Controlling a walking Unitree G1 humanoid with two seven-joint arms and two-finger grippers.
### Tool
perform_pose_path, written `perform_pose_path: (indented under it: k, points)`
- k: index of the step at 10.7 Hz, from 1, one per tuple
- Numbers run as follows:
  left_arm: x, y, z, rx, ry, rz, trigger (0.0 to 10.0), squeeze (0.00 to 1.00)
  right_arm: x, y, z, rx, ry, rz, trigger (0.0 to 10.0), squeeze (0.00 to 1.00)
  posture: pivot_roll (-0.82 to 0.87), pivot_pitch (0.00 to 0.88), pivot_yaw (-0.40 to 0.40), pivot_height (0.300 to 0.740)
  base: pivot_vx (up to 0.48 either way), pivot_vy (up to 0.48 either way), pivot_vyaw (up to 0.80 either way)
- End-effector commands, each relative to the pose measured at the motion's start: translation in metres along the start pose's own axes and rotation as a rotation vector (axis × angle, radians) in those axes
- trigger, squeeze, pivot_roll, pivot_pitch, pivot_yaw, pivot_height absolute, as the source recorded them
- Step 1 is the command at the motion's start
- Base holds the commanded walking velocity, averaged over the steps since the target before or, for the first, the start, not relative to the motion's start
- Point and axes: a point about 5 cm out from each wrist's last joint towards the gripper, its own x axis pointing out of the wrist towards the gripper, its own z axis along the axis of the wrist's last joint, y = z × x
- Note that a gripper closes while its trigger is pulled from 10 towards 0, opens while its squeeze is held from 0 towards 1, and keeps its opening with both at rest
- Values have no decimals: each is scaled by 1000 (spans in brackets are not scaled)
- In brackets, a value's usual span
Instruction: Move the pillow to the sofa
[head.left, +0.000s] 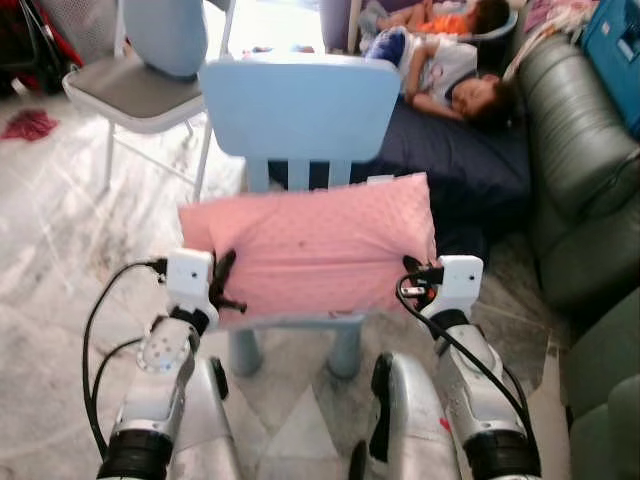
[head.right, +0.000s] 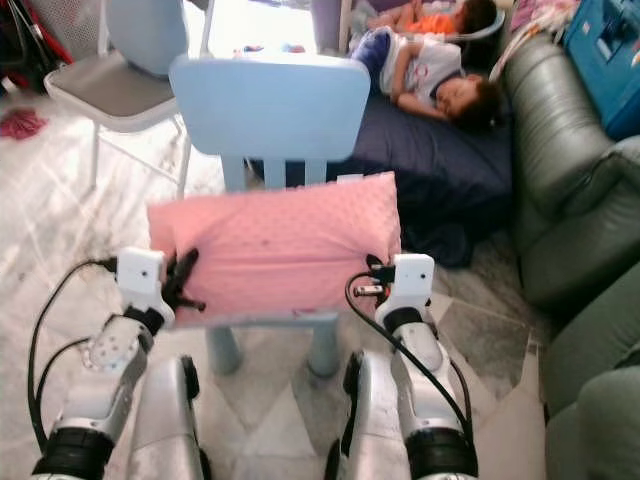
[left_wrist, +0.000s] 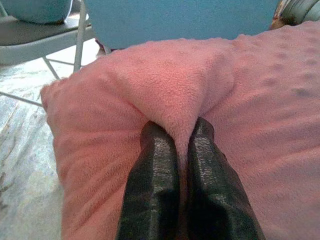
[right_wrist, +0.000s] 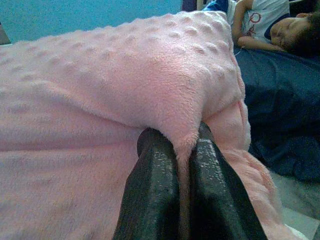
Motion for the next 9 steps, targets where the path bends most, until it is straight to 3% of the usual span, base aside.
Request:
perform_pose_path:
  k: [1, 3, 6, 9]
  points:
    - [2, 7, 4, 3, -8, 40, 10000, 0, 3, -9, 13, -13, -47, -36, 10000, 0, -9, 0, -53, 601, 0, 0, 0]
    - [5, 2, 2, 2, 2, 42, 10000, 0, 1, -10, 12, 1, -34, -50, 10000, 0, -12, 0, -55, 630, 0, 0, 0]
    - [5, -1, 0, -3, 9, 38, 10000, 0, 1, -12, 13, -26, -34, -58, 10000, 0, -14, 0, -59, 638, 0, 0, -473]
    - [6, -2, -1, -5, 17, 36, 10000, 0, 0, -15, 14, -36, -27, -67, 10000, 0, -20, 0, -61, 682, 0, 0, -463]
